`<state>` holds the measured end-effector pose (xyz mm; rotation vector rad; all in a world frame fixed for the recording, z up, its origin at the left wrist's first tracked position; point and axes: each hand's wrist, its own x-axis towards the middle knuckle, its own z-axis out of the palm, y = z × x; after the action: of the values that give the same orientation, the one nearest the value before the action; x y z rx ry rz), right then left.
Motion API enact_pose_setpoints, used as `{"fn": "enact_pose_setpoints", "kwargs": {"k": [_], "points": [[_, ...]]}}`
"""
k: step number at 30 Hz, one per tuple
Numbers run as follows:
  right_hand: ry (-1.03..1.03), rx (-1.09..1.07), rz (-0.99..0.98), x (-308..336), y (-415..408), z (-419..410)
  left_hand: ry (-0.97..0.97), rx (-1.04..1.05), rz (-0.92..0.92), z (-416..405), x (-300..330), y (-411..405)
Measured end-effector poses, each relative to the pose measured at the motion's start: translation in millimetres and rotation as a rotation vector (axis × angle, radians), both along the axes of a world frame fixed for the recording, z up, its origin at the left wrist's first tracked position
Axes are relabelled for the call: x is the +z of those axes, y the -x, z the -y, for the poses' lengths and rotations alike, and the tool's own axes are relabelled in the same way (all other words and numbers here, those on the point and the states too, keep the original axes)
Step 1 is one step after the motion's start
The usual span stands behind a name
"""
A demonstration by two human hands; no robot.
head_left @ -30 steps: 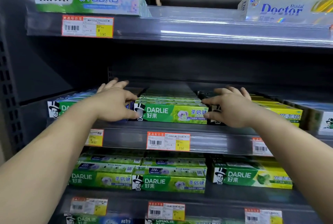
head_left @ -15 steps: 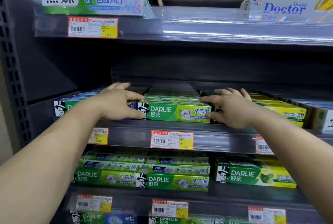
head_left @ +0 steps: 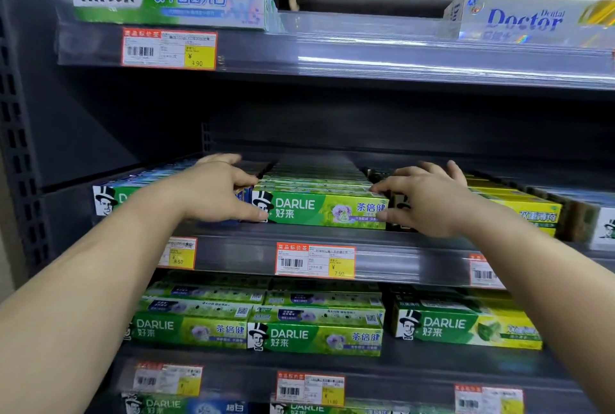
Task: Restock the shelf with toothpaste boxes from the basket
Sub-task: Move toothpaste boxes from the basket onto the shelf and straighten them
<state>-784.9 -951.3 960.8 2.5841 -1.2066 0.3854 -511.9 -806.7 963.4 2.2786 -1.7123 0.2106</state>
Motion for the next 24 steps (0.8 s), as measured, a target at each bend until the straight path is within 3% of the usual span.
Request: {"fn": "enact_pose_setpoints", "kwargs": {"k": [24], "points": [[-0.010, 0.023, 0.084, -4.1, 2.2, 14.5, 0.124, 0.001, 0.043, 13.9, -7.0, -0.7]]}}
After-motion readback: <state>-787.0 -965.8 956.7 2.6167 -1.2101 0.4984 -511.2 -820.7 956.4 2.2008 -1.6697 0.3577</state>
